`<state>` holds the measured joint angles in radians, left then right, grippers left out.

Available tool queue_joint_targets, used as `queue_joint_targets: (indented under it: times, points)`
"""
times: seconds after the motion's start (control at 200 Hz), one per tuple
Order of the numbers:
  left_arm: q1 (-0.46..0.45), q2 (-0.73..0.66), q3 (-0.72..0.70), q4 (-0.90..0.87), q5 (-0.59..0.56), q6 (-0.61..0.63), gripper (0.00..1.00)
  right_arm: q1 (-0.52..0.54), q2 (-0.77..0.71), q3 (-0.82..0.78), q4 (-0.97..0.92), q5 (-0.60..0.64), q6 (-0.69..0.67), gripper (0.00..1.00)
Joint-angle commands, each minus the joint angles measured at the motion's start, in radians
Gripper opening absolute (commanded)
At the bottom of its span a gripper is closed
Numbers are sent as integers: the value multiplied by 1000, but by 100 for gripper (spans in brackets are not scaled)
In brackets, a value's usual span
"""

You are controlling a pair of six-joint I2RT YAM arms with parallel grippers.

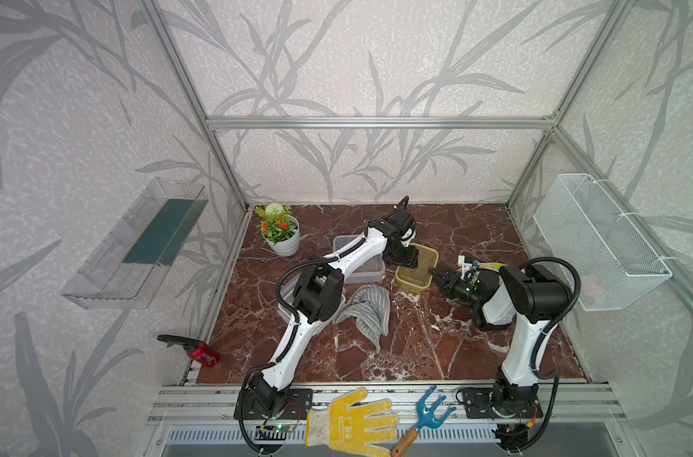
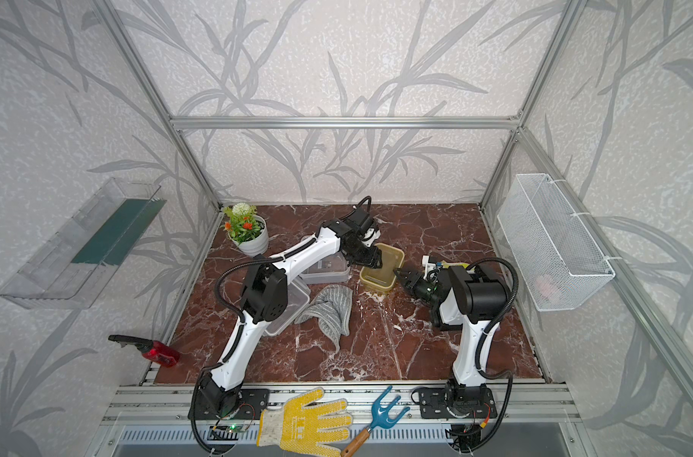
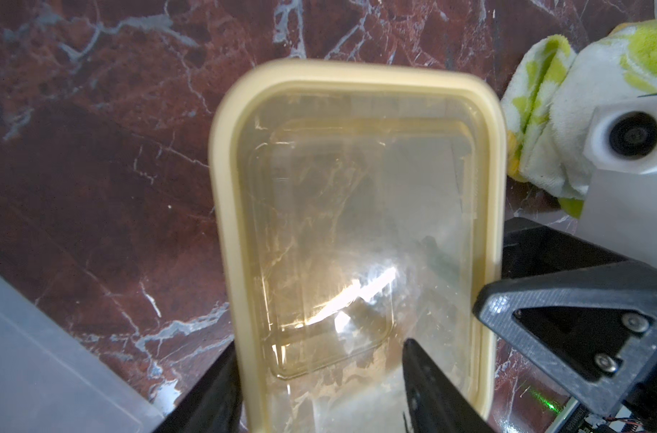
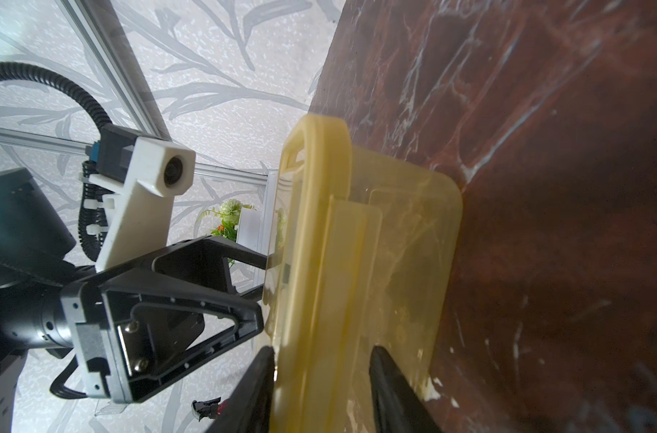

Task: Wipe the insides of the lunch boxes
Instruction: Open the fastener of the lunch box.

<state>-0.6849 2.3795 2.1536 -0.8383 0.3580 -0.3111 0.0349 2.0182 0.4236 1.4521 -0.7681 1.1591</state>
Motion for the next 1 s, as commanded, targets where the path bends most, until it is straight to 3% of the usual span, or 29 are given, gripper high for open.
queue_joint_targets:
  times: [0.0,0.365,0.695,0.995]
  points:
    - [-4,47,5,-41,-11,29,63,-4,-17,4,-46,22,23,36]
    - [-5,56,20,-46,-17,28,63,-5,-58,-3,-47,12,86,27]
    - [-23,84,77,-121,-119,55,63,-5,-61,-29,-50,33,100,19]
    - [-24,92,88,-127,-128,53,63,-4,-190,-20,-298,54,-7,16]
